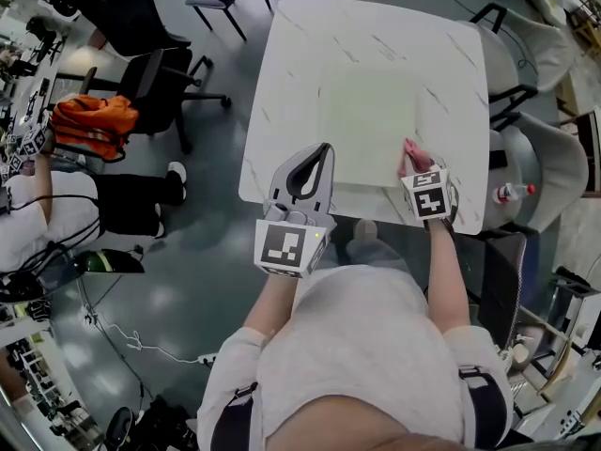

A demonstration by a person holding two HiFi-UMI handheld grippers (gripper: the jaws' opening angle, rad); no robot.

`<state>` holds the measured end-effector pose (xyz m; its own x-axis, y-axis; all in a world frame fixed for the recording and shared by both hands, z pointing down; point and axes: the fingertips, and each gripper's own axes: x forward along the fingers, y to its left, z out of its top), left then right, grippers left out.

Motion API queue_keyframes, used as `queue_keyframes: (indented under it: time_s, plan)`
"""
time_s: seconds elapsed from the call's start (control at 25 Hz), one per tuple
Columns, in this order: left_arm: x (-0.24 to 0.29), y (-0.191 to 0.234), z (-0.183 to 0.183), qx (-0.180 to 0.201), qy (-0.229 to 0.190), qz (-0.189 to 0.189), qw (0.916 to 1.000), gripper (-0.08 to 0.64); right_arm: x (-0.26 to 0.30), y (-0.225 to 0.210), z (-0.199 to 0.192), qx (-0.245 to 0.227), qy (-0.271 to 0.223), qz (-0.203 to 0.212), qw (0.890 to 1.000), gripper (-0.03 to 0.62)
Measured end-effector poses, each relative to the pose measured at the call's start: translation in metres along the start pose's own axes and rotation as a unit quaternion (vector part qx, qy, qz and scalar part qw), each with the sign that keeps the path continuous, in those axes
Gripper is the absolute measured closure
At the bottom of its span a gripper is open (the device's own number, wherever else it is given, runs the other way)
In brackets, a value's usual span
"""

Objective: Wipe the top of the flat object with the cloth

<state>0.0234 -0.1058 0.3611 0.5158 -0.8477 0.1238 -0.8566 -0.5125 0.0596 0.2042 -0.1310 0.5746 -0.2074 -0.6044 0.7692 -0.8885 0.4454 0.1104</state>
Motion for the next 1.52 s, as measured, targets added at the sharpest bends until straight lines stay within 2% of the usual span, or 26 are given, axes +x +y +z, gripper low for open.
queue_keyframes:
  time_s: [0.2,0.68,0.88,1.16,1.52]
  plan:
    - [-0.001,-0.001,-0.002,-0.002,0.002,0.004,1.0000,0.545,-0.004,0.003,-0.002,-0.017,-0.004,0.002,1.000,0.562]
    - [0.002,0.002,0.001,0.001,0.000,-0.008,1.0000,0.545,-0.021,0.018,-0.022,0.000,-0.011,0.007,1.000,0.563]
    - [-0.003,0.012,0.002,0.000,-0.001,-0.012,0.9999,0.545,-0.022,0.023,-0.017,-0.025,-0.009,-0.006,1.000,0.561]
    - [-0.012,0.034,0.000,-0.004,-0.001,-0.010,0.9999,0.545,-0.014,0.050,-0.007,-0.024,-0.004,-0.001,1.000,0.562]
    - [-0.036,0.077,-0.001,0.001,0.002,-0.003,1.0000,0.545,0.001,0.103,0.024,-0.036,-0.017,0.011,0.999,0.562]
